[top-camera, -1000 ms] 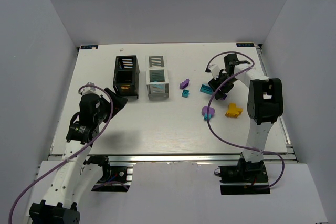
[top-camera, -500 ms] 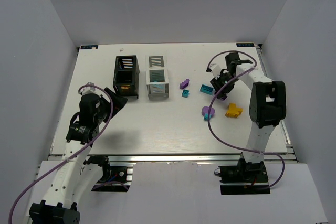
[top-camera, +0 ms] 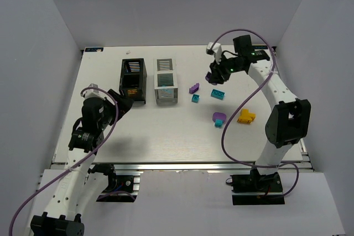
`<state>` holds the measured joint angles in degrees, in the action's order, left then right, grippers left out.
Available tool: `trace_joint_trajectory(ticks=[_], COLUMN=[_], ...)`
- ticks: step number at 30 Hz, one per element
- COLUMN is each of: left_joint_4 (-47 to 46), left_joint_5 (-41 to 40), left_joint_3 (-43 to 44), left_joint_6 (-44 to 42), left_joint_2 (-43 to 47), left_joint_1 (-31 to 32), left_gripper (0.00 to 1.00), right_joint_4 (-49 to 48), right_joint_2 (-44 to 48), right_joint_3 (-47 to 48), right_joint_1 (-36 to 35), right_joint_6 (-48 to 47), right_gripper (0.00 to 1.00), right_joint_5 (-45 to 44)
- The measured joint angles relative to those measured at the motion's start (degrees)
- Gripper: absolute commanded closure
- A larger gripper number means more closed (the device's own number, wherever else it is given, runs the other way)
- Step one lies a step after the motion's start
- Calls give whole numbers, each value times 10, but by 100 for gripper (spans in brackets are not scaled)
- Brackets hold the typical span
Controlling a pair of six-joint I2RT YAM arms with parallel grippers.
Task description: Sort the legos into containers by color
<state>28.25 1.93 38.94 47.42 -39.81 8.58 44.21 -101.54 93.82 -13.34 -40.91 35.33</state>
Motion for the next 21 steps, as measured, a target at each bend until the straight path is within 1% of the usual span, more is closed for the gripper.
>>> trace_joint_trajectory(ticks=[5,9,12,16,21], left_joint_4=[-3,-4,-3,0,1], left_joint_5=[0,-1,-2,-4,-5], left_joint_3=[4,4,4,4,4], left_joint_6=[3,9,14,20,28], left_joint_2=[8,22,31,42,57], left_joint_1=[0,0,0,0,0], left_gripper=[6,6,6,6,6], right_joint_4=[-66,-147,-219,-313,-405], right_joint_2=[-9,-55,-95,-148,-210], right_joint_3=[48,130,167,175,176], right_joint_1=[-73,-120,-141,-164,-179], right_joint_6=[26,88,142,214,268], right_gripper=[100,100,100,100,100], right_joint_5=[41,54,52,34,-3])
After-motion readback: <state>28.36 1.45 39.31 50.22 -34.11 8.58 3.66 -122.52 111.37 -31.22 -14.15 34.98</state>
